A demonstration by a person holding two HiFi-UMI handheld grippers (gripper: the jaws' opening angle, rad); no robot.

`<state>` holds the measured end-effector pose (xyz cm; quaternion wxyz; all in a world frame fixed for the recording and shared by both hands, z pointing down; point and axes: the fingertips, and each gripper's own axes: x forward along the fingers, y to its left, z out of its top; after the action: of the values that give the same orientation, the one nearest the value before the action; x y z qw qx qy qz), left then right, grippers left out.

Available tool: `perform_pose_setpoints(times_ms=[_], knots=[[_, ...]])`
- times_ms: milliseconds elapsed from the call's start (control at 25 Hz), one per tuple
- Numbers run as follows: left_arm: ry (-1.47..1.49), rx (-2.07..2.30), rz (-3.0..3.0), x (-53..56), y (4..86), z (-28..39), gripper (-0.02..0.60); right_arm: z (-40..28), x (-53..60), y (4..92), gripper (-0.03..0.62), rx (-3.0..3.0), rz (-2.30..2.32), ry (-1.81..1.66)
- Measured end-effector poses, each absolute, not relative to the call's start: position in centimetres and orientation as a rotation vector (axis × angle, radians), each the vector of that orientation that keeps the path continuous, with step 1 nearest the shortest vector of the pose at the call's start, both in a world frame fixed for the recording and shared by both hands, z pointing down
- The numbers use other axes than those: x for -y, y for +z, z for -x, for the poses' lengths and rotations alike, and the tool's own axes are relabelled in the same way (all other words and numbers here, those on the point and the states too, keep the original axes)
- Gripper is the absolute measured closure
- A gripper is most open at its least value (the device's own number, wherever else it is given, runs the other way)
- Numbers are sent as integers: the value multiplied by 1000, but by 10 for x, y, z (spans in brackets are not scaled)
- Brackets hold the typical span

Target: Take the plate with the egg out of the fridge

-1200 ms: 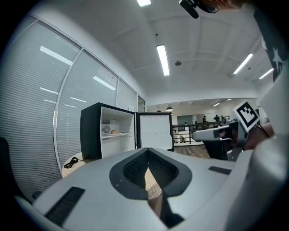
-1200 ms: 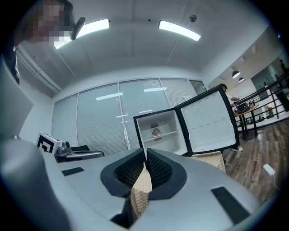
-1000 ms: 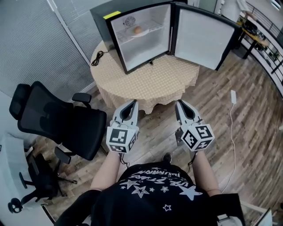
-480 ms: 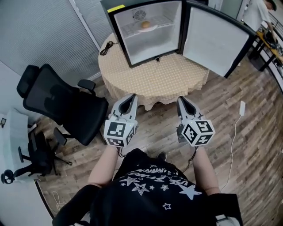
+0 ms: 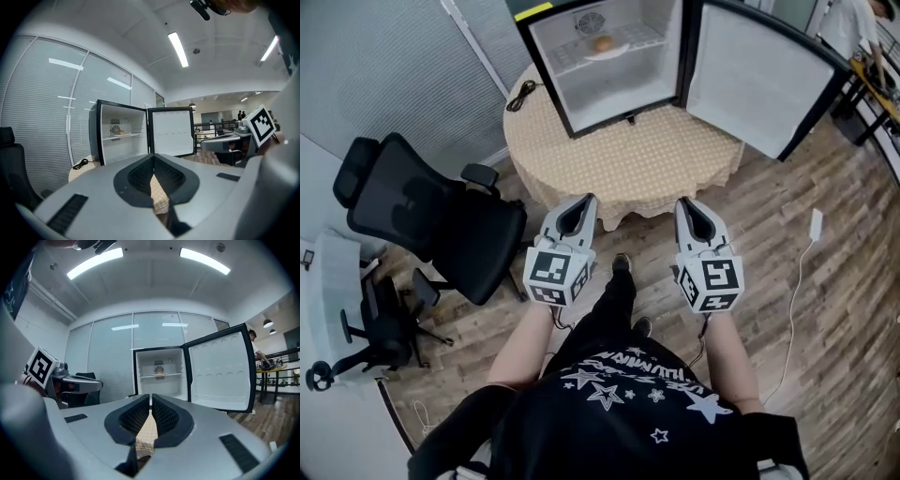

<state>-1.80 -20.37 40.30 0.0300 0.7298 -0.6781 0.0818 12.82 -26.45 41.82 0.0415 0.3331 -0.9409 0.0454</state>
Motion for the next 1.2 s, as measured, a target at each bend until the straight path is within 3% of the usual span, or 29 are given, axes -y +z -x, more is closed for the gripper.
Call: perform_pose_setpoints(times_ms=[640, 1000, 1200], knots=[[160, 2061, -2252, 337, 408, 79, 574, -73, 394, 403, 559, 2890, -1095, 171], [122, 2073, -2270, 404, 397, 144, 574, 13, 480, 389, 556, 2987, -1015, 857], [83, 2057, -2288, 431, 400, 167, 574, 62, 506, 387, 431, 2961, -848, 1424]])
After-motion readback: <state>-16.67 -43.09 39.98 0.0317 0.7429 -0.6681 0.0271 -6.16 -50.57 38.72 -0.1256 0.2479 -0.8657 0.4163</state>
